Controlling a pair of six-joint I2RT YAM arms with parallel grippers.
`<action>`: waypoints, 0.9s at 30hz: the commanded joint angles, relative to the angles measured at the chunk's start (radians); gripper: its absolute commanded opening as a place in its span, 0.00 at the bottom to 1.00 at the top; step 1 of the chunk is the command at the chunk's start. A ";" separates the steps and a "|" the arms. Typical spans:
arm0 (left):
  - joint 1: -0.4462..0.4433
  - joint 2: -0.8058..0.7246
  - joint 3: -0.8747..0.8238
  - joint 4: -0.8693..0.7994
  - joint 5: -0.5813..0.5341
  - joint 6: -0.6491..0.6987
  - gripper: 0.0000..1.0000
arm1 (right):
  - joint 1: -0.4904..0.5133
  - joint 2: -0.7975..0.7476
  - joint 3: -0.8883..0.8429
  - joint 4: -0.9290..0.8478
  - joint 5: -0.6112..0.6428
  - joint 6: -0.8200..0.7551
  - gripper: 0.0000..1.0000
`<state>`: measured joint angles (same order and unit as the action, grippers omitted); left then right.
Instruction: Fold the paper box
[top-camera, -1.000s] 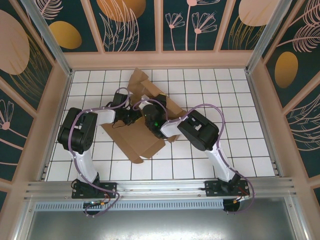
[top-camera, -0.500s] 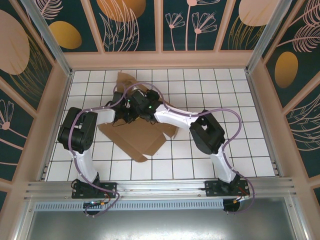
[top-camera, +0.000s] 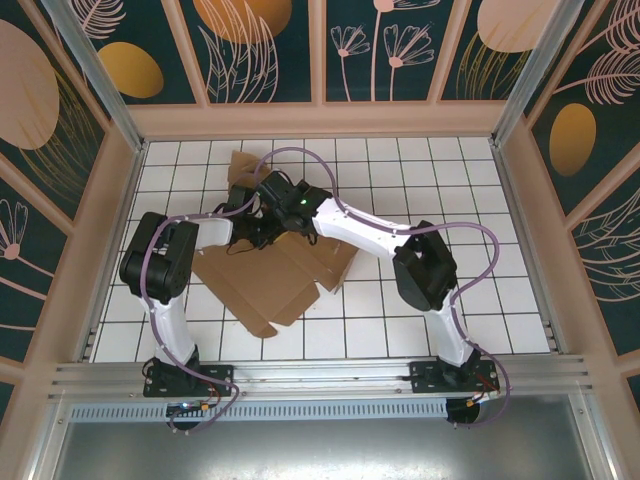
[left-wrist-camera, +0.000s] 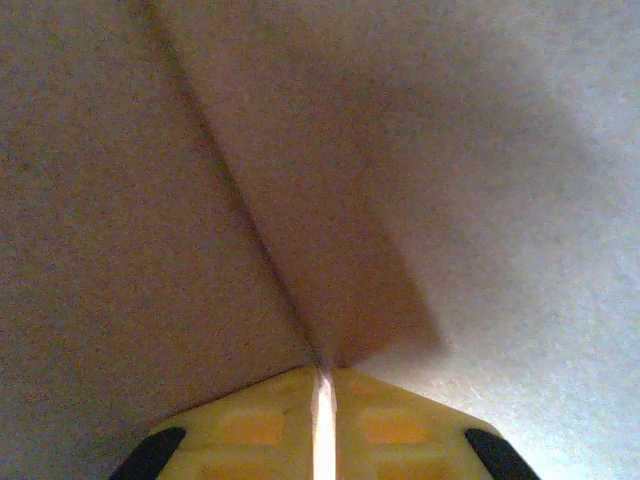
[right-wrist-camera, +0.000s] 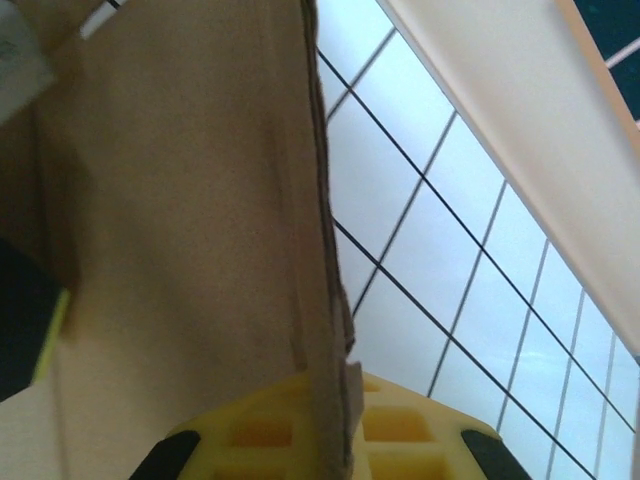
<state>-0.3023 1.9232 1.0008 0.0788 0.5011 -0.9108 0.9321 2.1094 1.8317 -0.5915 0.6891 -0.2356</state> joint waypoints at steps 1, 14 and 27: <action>-0.001 -0.085 -0.005 -0.055 -0.041 0.015 0.15 | -0.043 0.012 0.002 -0.007 0.088 0.032 0.03; 0.027 -0.268 -0.217 -0.042 -0.033 0.009 0.23 | -0.088 -0.042 -0.183 0.359 0.280 -0.401 0.03; 0.074 -0.185 -0.329 0.105 0.019 -0.088 0.13 | 0.047 -0.027 -0.445 0.990 0.420 -0.956 0.04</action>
<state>-0.2264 1.6943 0.6907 0.1261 0.5022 -0.9710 0.9188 2.0823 1.3842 0.2657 1.0821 -1.0863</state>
